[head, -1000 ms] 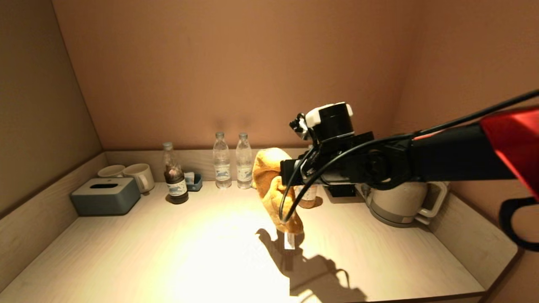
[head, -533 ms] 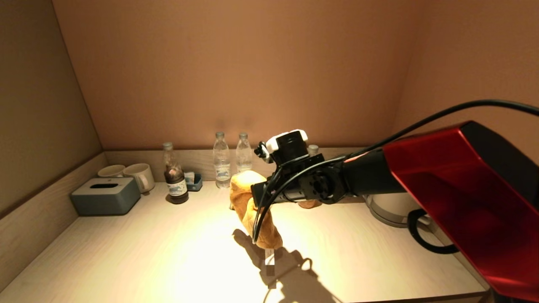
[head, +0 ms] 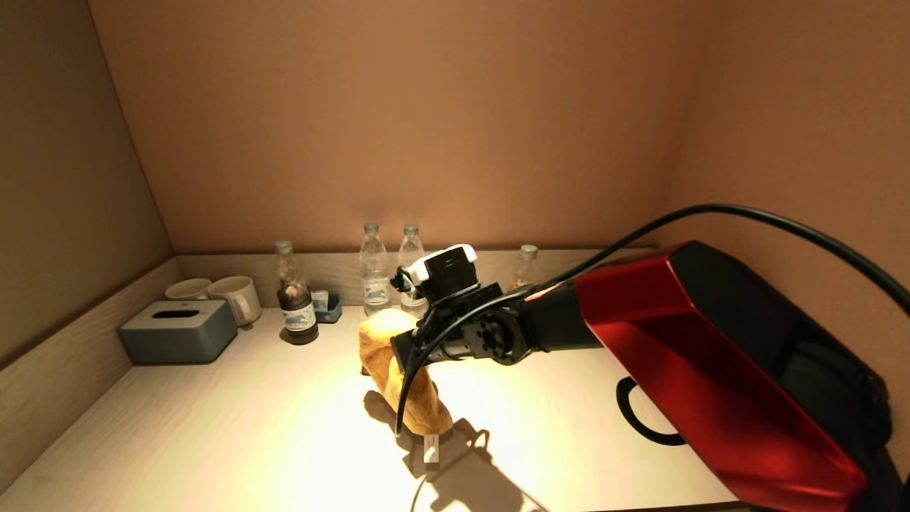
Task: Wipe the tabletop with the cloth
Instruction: Sweep the stains on the table
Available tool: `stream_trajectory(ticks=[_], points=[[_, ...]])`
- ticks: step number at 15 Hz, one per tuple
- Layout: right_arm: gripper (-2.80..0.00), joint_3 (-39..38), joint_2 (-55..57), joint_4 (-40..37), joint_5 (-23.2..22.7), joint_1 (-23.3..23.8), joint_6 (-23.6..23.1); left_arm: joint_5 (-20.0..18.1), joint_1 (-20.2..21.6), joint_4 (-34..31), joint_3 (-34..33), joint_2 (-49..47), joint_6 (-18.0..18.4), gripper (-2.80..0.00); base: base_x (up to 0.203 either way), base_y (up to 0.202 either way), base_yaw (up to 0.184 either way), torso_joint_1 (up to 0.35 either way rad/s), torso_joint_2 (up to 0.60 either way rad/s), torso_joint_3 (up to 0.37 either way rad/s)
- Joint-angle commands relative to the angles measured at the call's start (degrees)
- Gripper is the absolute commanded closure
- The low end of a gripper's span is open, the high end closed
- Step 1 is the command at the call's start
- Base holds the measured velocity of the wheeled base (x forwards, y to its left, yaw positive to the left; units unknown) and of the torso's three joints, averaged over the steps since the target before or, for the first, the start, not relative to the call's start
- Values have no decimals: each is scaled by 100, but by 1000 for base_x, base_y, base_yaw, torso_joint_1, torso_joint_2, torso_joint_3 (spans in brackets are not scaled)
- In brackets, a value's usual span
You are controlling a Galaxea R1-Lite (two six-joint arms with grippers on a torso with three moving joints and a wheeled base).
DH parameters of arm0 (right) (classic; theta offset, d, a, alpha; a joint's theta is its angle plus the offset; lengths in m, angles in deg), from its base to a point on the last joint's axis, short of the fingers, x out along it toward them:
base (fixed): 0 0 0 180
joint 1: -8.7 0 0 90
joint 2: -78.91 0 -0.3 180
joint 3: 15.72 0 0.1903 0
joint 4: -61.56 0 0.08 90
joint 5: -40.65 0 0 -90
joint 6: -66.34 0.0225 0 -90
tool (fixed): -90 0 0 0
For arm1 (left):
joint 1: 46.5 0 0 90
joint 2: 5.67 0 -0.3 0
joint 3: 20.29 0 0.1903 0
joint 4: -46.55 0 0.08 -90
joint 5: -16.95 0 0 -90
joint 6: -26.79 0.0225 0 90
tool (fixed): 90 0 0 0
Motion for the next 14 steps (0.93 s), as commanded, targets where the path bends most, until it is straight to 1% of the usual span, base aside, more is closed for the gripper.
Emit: stream_trajectory(ticks=[1, 3, 5, 7, 9, 10, 12, 14], points=[[0, 358, 377, 8, 1, -43, -30, 2, -1, 3, 0, 2, -3, 0, 0, 0, 0, 0, 0, 0], [0, 573, 552, 8, 6, -110, -39, 2, -1, 3, 0, 2, -3, 0, 0, 0, 0, 0, 0, 0], [0, 981, 832, -14, 40, -168, -54, 2, -1, 3, 0, 2, -3, 0, 0, 0, 0, 0, 0, 0], [0, 1094, 921, -25, 50, -201, -72, 2, -1, 3, 0, 2, -3, 0, 0, 0, 0, 0, 0, 0], [0, 1251, 1188, 1, 88, -280, -254, 2, -1, 3, 0, 2, -3, 0, 0, 0, 0, 0, 0, 0], [0, 1258, 1308, 19, 203, -295, -482, 2, -1, 3, 0, 2, -3, 0, 0, 0, 0, 0, 0, 0], [0, 1260, 1432, 88, 251, -309, -624, 2, -1, 3, 0, 2, -3, 0, 0, 0, 0, 0, 0, 0], [0, 1260, 1546, 298, 251, -318, -668, 2, -1, 3, 0, 2, -3, 0, 0, 0, 0, 0, 0, 0]])
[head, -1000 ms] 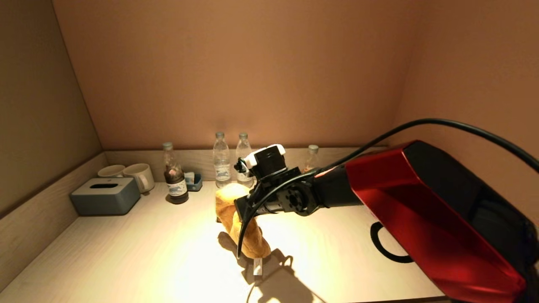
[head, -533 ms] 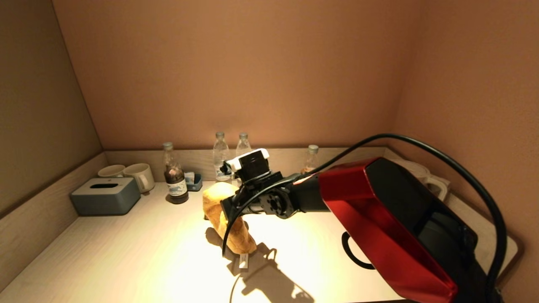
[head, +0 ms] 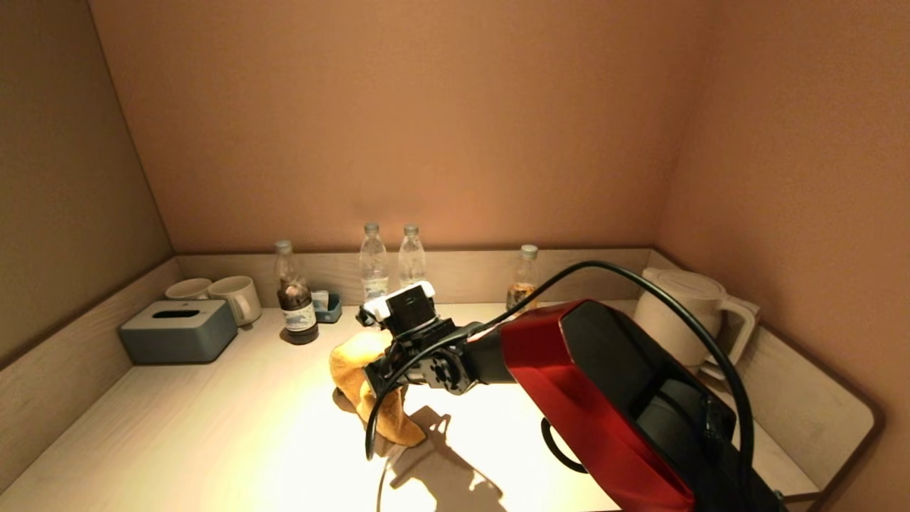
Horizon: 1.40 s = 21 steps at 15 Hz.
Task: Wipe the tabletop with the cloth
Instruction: Sweep the stains on the table
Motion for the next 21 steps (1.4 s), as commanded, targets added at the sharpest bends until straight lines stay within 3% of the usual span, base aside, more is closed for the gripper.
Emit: stream_trajectory(ticks=[1, 10, 17, 18, 21], points=[[0, 4, 201, 201, -1, -21, -175, 1, 2, 4, 0, 2, -3, 0, 0, 0, 0, 0, 0, 0], [0, -48, 509, 131, 10, -364, -220, 1, 2, 4, 0, 2, -3, 0, 0, 0, 0, 0, 0, 0], [0, -13, 710, 139, 210, -311, -245, 1, 2, 4, 0, 2, -3, 0, 0, 0, 0, 0, 0, 0], [0, -20, 719, 137, 216, -290, -237, 1, 2, 4, 0, 2, -3, 0, 0, 0, 0, 0, 0, 0], [0, -172, 748, 86, 254, 345, -167, 1, 2, 4, 0, 2, -3, 0, 0, 0, 0, 0, 0, 0]])
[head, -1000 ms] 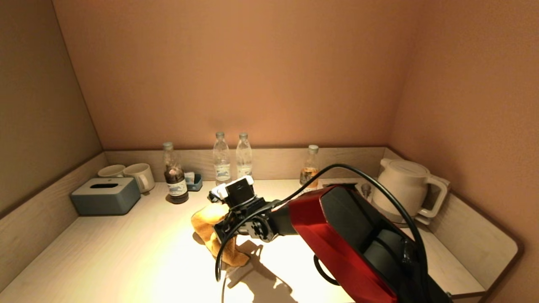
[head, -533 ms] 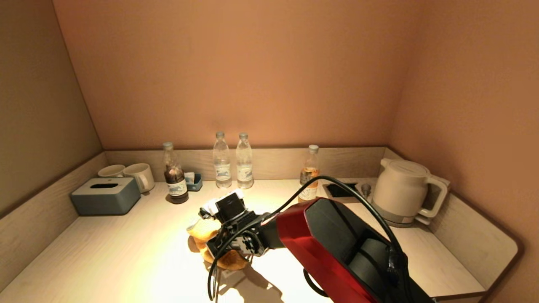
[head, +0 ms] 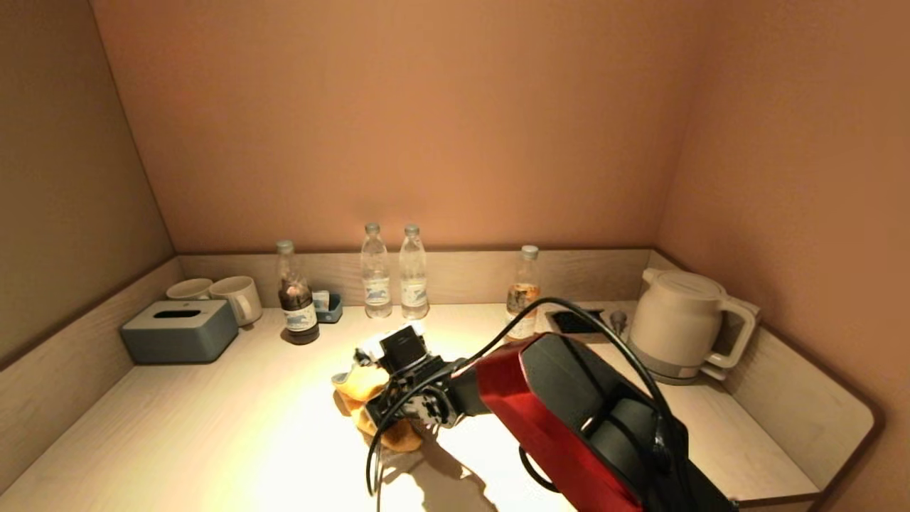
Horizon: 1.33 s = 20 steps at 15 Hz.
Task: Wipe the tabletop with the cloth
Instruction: Sweep the stains on the table
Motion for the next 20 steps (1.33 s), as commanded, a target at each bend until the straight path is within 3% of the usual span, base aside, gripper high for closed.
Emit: stream_trajectory(ticks=[1, 11, 17, 20], points=[[0, -198, 4, -58, 49, 332, 54, 0, 2, 3, 0, 2, -3, 0, 0, 0, 0, 0, 0, 0], [0, -745, -507, -6, 56, 910, 388, 0, 2, 3, 0, 2, -3, 0, 0, 0, 0, 0, 0, 0], [0, -2687, -1477, 635, 21, 876, 403, 0, 2, 3, 0, 2, -3, 0, 0, 0, 0, 0, 0, 0], [0, -2953, -1651, 820, -10, 587, 404, 0, 2, 3, 0, 2, -3, 0, 0, 0, 0, 0, 0, 0]])
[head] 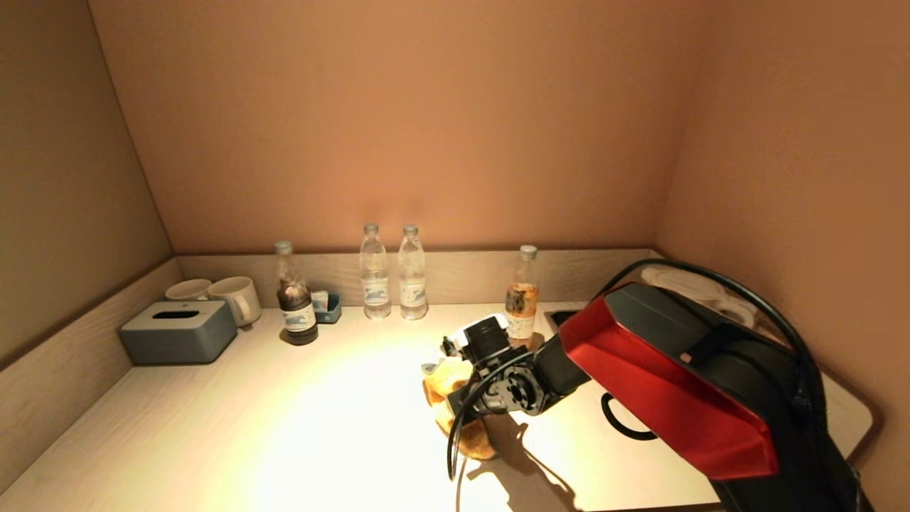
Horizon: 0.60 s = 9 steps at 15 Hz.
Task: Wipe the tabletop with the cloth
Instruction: Sweep the stains on the table
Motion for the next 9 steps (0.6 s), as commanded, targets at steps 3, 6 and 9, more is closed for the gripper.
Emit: stream_trajectory(ticks=[3, 6, 9], points=[[0, -52, -136, 191, -28, -548, -45, 2, -4, 3, 0, 2, -3, 0, 0, 0, 0, 0, 0, 0], [0, 234, 75, 155, -21, -869, -128, 2, -4, 3, 0, 2, -3, 0, 0, 0, 0, 0, 0, 0], [0, 878, 554, 123, -7, -1137, -374, 2, -4, 3, 0, 2, -3, 0, 0, 0, 0, 0, 0, 0]])
